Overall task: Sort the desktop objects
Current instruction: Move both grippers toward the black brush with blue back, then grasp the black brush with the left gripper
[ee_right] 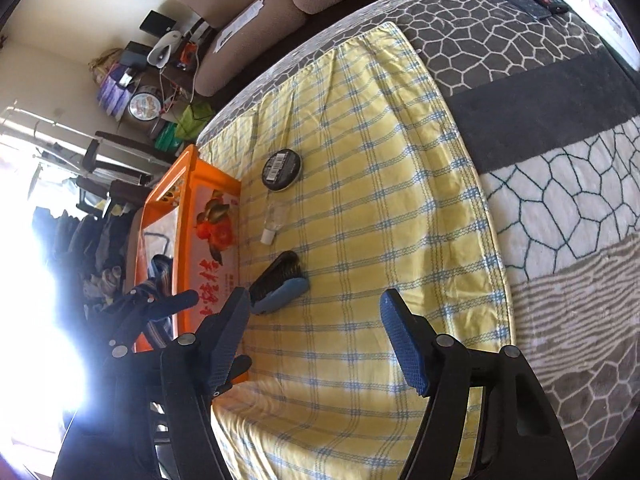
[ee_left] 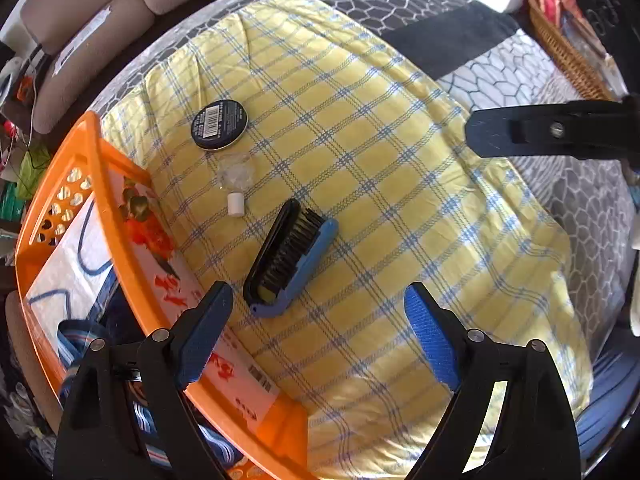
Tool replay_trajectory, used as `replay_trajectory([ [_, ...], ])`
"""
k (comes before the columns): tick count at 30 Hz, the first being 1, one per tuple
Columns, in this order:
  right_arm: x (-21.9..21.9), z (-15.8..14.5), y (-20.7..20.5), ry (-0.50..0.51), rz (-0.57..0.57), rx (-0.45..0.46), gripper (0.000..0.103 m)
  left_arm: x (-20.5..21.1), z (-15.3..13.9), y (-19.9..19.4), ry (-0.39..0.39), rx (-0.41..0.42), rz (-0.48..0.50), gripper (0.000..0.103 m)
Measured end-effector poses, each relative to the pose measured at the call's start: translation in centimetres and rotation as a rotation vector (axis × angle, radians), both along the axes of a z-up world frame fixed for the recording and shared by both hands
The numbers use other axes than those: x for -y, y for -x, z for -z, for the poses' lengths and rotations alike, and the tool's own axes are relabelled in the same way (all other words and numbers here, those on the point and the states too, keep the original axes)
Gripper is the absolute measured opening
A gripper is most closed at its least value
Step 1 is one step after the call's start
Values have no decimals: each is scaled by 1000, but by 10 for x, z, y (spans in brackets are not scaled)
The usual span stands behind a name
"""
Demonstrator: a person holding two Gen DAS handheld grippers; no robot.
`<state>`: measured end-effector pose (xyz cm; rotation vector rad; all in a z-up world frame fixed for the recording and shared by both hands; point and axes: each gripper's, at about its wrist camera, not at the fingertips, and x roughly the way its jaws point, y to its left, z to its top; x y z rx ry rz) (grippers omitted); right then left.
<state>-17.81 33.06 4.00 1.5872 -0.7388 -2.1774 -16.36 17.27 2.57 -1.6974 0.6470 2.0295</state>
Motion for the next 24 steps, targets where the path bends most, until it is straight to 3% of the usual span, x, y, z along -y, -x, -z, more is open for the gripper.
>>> replay_trajectory([
  [5, -14, 13, 5, 34, 3, 8, 71, -7, 21, 18, 40, 50, 15, 80],
  [7, -18, 17, 6, 40, 3, 8, 71, -10, 29, 23, 103, 35, 34, 68],
  [10, -21, 20, 8, 36, -11, 3, 71, -15, 38, 28, 134, 55, 55, 63],
  [20, -29, 21, 13, 33, -26, -16, 71, -24, 67, 29, 186, 80, 112, 61],
  [24, -28, 22, 13, 32, -34, -16, 71, -27, 68, 26, 197, 81, 126, 46],
])
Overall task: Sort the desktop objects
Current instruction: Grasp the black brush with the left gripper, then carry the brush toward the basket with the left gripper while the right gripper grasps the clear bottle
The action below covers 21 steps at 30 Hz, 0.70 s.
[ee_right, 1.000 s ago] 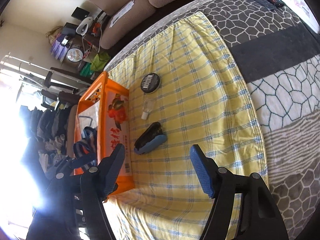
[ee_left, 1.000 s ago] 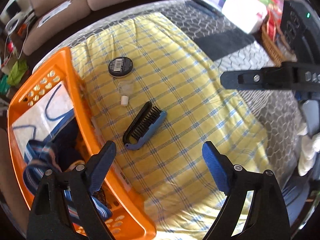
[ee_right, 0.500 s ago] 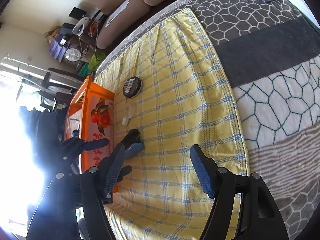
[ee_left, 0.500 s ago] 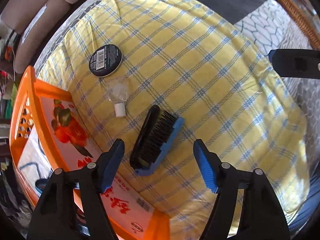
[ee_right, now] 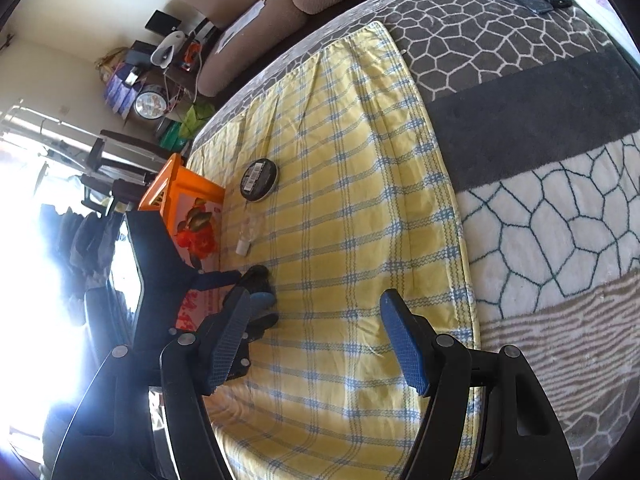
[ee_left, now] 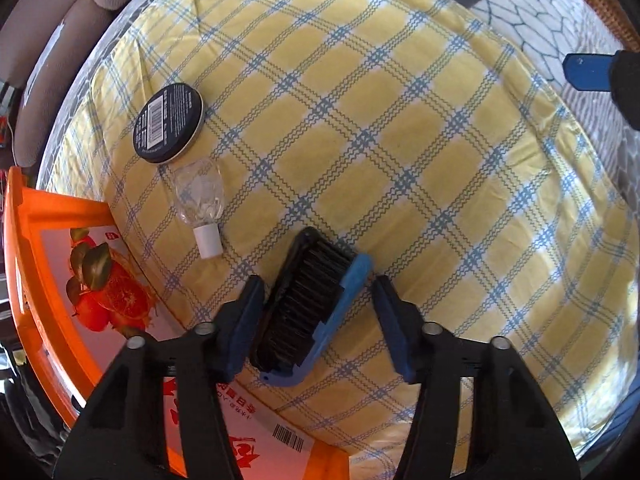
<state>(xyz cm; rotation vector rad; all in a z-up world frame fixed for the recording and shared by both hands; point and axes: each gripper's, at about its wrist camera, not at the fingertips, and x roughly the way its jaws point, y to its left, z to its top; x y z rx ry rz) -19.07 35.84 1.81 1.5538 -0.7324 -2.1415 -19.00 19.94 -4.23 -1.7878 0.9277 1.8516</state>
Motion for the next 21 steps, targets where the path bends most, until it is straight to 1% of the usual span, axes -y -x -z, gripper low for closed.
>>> replay_trajectory([
  [3, 1, 1, -1, -2, -1, 1, 71, 2, -6, -1, -21, -8, -16, 40],
  [6, 2, 1, 0, 1, 5, 1, 71, 12, -24, 0, -108, -34, -75, 39],
  [9, 5, -1, 0, -5, 4, -3, 71, 29, -57, -3, -240, -43, -125, 36],
  [12, 14, -5, 3, -9, 0, -9, 71, 45, -93, -3, -333, -50, -138, 34],
  [13, 20, -6, 4, -13, -6, -13, 71, 44, -101, 5, -346, -57, -146, 34],
  [15, 33, -9, 8, -32, -22, -20, 71, 54, -119, 6, -378, -80, -159, 34],
  [18, 58, -9, 15, -42, -39, -26, 71, 84, -147, 7, -451, -117, -202, 34],
  [21, 83, -6, 24, -58, -49, -32, 71, 118, -161, 9, -499, -145, -246, 34],
])
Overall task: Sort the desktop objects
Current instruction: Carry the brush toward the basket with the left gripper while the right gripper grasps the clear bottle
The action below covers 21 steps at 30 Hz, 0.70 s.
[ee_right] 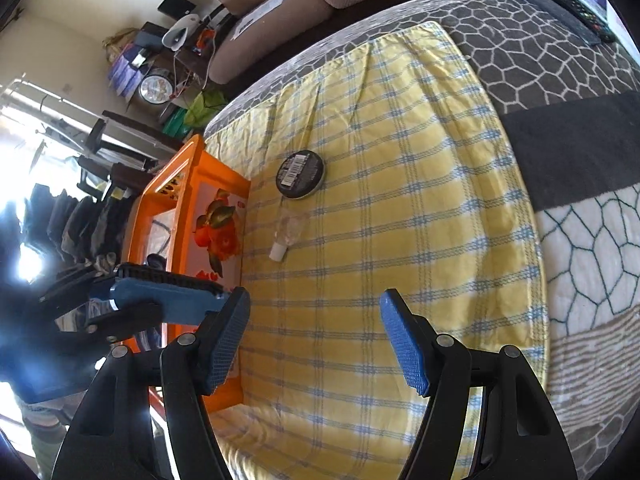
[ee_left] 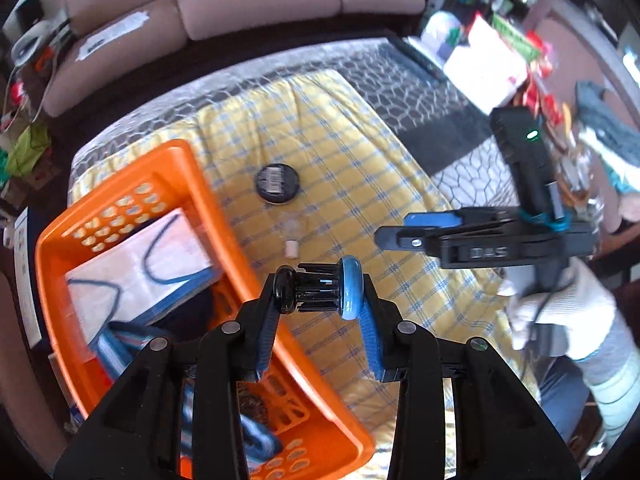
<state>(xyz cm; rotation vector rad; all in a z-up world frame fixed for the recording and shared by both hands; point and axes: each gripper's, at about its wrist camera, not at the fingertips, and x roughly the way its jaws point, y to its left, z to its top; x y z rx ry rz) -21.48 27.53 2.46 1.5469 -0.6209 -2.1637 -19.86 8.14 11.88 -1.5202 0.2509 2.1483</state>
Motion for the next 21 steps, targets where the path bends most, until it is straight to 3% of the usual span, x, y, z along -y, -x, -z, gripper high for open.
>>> replay_trajectory([
  [5, 44, 7, 23, -41, -18, -3, 71, 61, -13, -7, -62, -8, -77, 34],
  [15, 107, 37, 63, -202, 2, 30, 67, 134, 5, -1, -104, 20, -165, 34],
  [18, 117, 45, 70, -267, -15, 33, 58, 143, 10, 0, -115, 27, -179, 34],
  [20, 123, 53, 71, -323, -30, 44, 44, 148, 13, 0, -125, 31, -184, 34],
  [21, 124, 54, 71, -341, -34, 41, 42, 149, 14, 0, -128, 32, -184, 34],
])
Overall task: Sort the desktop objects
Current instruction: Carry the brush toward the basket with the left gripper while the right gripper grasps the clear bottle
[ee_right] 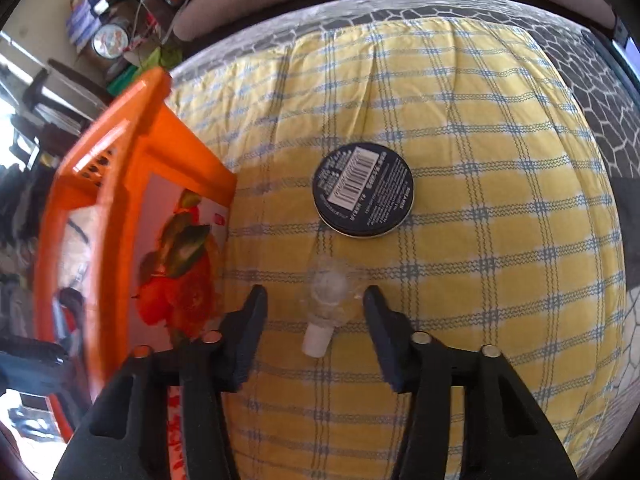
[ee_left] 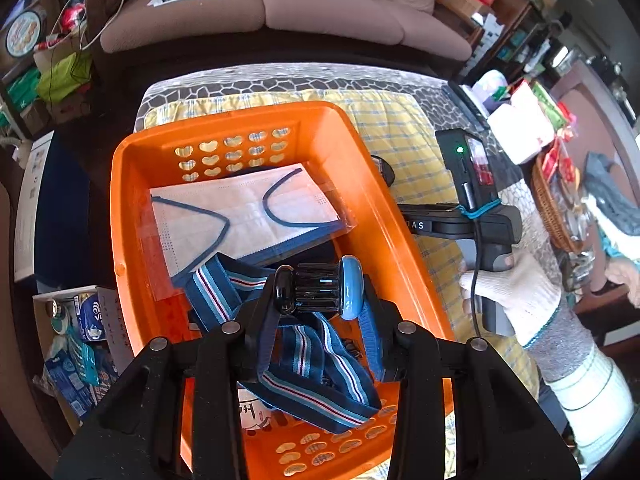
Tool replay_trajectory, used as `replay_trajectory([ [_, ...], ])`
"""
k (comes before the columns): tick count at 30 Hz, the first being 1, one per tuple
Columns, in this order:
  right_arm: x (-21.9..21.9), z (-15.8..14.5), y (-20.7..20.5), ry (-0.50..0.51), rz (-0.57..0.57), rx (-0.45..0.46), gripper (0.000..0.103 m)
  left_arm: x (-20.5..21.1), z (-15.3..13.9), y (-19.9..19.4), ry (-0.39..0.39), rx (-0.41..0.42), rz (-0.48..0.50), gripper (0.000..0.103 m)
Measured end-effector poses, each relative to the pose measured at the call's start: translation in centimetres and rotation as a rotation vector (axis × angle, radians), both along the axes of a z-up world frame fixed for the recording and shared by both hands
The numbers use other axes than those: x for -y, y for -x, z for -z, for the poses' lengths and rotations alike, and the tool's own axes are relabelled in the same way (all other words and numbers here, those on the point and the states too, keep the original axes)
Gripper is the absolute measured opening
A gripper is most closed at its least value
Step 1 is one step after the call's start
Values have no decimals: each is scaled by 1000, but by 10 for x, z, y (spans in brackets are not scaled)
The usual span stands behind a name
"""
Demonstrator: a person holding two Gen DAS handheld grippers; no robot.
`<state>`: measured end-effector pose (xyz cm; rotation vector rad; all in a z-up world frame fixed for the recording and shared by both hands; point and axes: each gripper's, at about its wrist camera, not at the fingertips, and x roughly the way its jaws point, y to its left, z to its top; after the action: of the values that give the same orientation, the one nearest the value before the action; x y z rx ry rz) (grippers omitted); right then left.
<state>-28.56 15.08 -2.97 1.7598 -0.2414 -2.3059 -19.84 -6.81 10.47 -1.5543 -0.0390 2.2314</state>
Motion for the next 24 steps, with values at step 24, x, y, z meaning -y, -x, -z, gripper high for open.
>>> replay_trajectory([
  [24, 8, -126, -78, 122, -163, -166, 33, 9, -33, -84, 17, -7, 23, 34],
])
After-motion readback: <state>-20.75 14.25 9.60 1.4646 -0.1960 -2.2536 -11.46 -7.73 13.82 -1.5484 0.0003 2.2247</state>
